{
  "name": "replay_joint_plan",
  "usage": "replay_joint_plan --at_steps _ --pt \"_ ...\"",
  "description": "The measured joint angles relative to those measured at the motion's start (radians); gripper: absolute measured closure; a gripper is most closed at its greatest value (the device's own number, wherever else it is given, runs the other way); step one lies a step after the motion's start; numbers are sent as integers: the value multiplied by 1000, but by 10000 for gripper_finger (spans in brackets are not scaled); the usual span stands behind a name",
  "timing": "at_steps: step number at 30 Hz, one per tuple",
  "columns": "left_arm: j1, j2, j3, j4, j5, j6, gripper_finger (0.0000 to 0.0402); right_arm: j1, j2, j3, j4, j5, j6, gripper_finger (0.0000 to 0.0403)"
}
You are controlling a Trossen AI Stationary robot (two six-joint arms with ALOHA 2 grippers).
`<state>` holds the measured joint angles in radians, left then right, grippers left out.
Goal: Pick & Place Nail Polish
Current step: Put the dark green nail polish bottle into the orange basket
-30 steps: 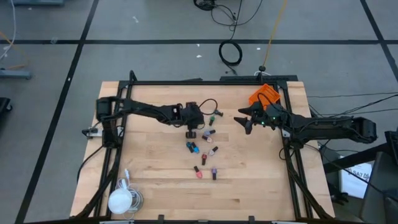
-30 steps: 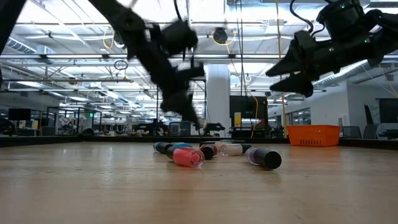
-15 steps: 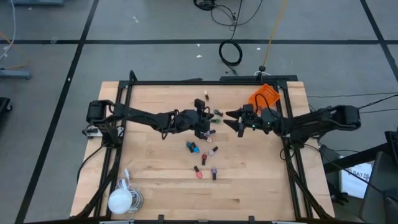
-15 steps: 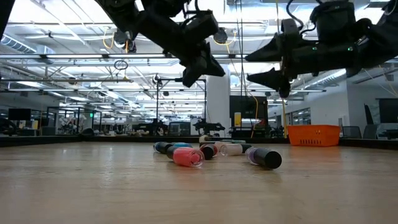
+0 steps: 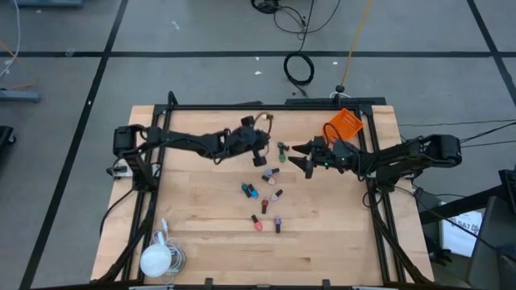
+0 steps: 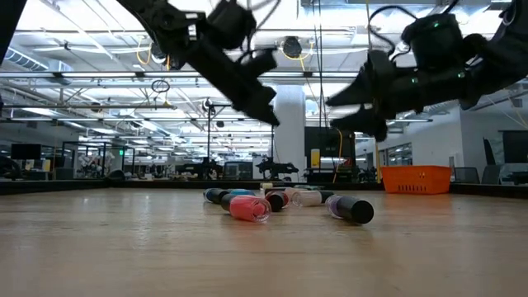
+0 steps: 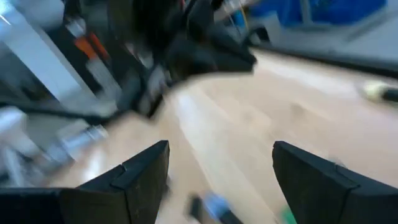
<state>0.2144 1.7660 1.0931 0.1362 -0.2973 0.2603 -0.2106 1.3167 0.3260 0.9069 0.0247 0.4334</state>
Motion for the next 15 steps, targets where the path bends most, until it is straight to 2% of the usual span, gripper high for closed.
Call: replay_joint_plan --at_steps 3,6,9,15 --pt "59 0 0 -60 93 -154 379 -10 0 5 -135 26 -54 133" --pt "98 0 0 -88 122 -235 361 -19 1 26 -273 95 -113 133" --pt "126 0 0 -77 122 -275 323 -35 0 50 -332 131 -191 133" --pt "172 15 0 -52 98 -343 225 -91 60 105 -365 122 -353 133"
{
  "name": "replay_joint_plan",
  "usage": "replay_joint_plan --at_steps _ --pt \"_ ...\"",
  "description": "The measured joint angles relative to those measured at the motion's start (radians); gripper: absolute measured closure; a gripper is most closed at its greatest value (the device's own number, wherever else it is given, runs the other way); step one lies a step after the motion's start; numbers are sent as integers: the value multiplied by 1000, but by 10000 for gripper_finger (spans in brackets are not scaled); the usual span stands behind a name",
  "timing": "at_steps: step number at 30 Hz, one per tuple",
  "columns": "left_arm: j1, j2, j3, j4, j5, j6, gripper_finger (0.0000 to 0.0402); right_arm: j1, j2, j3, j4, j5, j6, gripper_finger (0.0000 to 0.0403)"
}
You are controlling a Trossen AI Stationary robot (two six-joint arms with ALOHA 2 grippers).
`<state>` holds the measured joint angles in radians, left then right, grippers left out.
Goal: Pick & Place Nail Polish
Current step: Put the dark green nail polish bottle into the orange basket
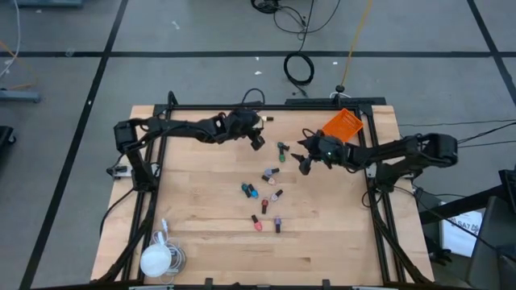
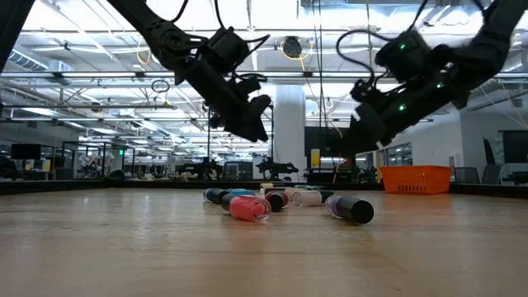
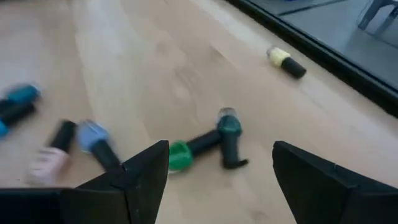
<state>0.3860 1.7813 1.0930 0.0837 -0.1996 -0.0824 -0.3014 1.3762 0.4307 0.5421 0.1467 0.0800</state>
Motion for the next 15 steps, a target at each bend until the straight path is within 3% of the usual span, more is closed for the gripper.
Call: replay_joint_plan --at_steps 4,7,15 --pt "16 15 2 31 -2 -28 179 -28 139 58 3 -73 -29 133" --pt "18 26 -1 38 1 -28 157 -36 245 107 7 -70 -75 133" --pt "11 46 0 36 16 -17 136 -86 372 170 15 -77 -108 134"
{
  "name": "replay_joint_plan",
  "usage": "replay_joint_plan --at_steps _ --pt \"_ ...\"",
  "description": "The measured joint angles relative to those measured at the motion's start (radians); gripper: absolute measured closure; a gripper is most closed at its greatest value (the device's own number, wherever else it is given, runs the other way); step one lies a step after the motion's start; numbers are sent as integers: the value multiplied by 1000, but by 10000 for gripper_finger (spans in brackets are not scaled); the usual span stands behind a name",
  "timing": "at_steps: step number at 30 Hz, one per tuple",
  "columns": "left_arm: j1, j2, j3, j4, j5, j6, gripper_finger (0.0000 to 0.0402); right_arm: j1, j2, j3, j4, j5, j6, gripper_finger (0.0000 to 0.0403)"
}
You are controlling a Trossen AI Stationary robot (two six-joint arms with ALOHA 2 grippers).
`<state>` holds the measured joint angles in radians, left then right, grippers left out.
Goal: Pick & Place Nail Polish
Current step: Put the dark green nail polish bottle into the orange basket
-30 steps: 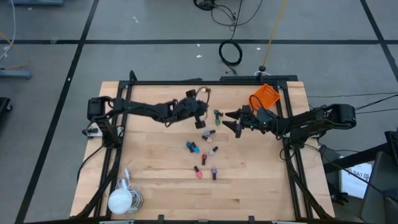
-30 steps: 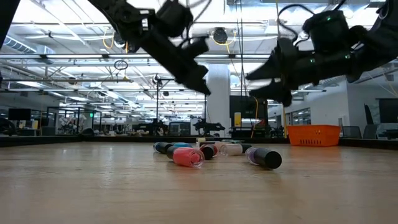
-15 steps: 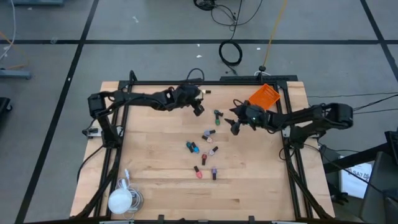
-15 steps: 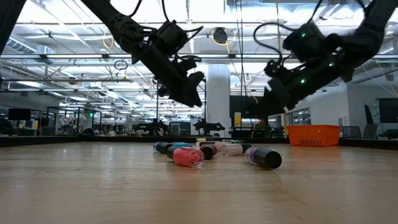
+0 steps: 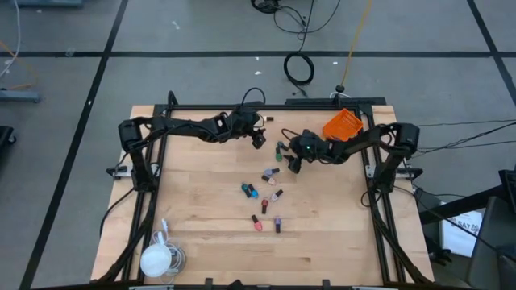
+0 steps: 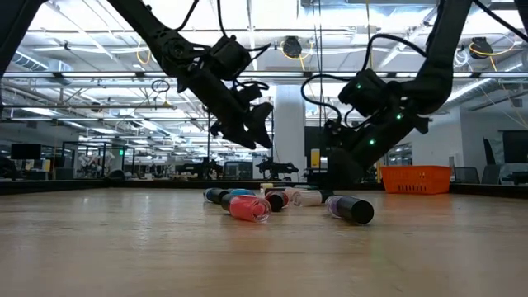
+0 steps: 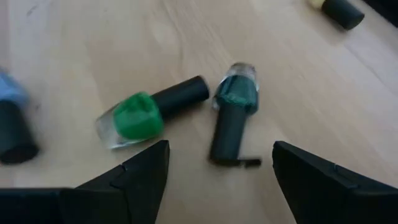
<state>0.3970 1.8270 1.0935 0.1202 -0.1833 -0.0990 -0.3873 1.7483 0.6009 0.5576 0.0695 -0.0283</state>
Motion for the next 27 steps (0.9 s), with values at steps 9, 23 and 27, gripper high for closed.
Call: replay_joint_plan --at_steps 9,23,27 --pt "5 21 0 19 0 26 153 -51 10 30 -21 -101 15 174" --pt "4 22 0 49 1 25 149 -51 65 34 18 -120 29 267" --pt "4 22 0 48 1 23 149 -51 70 35 18 -120 16 313"
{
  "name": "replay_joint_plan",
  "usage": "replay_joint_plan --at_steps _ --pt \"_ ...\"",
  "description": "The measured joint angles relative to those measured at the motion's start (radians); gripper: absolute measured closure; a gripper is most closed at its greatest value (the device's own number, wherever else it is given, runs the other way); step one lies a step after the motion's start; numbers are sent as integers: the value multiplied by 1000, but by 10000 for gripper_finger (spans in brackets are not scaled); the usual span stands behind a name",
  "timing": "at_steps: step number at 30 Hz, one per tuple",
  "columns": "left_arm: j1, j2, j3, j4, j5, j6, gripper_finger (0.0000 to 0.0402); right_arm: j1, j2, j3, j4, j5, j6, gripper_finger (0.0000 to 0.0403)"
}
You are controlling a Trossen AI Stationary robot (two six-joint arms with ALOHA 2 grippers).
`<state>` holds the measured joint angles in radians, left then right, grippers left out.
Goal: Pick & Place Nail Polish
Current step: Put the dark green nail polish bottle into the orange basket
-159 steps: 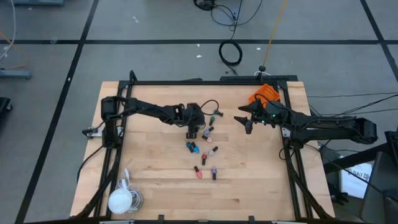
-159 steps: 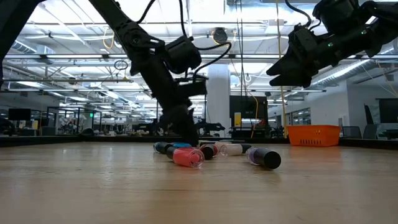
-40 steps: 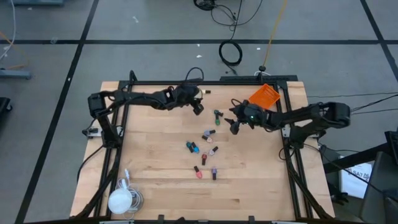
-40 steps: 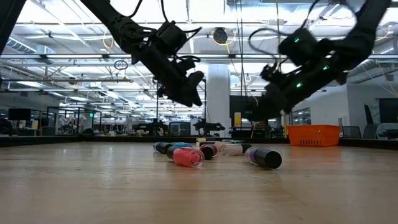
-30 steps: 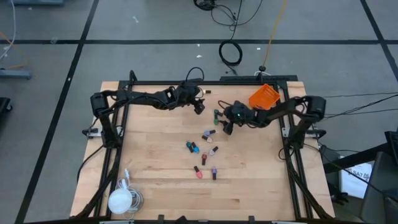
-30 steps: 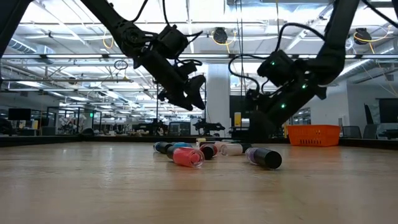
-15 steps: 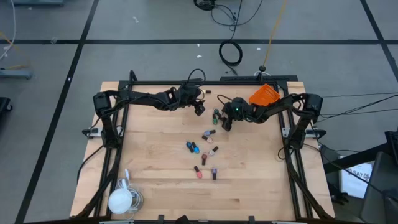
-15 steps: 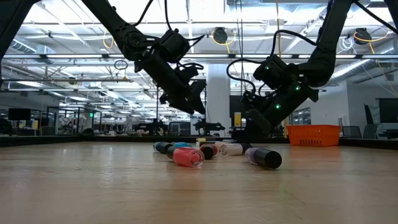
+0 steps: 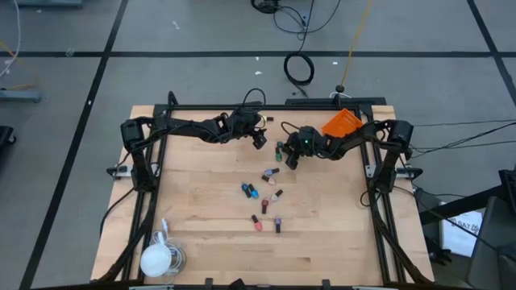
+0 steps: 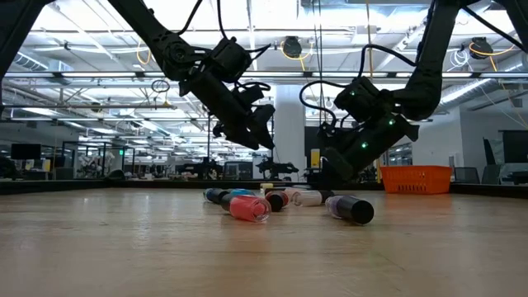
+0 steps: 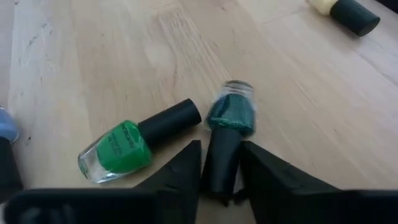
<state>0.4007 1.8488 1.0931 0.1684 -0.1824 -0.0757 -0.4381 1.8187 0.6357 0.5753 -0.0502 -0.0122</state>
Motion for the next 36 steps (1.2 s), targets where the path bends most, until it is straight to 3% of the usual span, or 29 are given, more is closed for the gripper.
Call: replay_joint_plan --at_steps 3,13,20,29,36 --pt "0 0 0 0 0 -7 149 1 0 0 -4 -3 -5 352" --pt "-2 0 0 -3 1 -20 149 5 -62 -7 -13 -7 4 353" --pt "-7 0 0 -10 1 -30 149 8 -317 -4 -113 13 0 353" --pt "-10 -1 0 -9 1 -32 149 8 -652 -5 -396 157 -1 353" --pt "-10 -1 0 -8 1 -31 149 7 -800 -5 -621 317 25 353"
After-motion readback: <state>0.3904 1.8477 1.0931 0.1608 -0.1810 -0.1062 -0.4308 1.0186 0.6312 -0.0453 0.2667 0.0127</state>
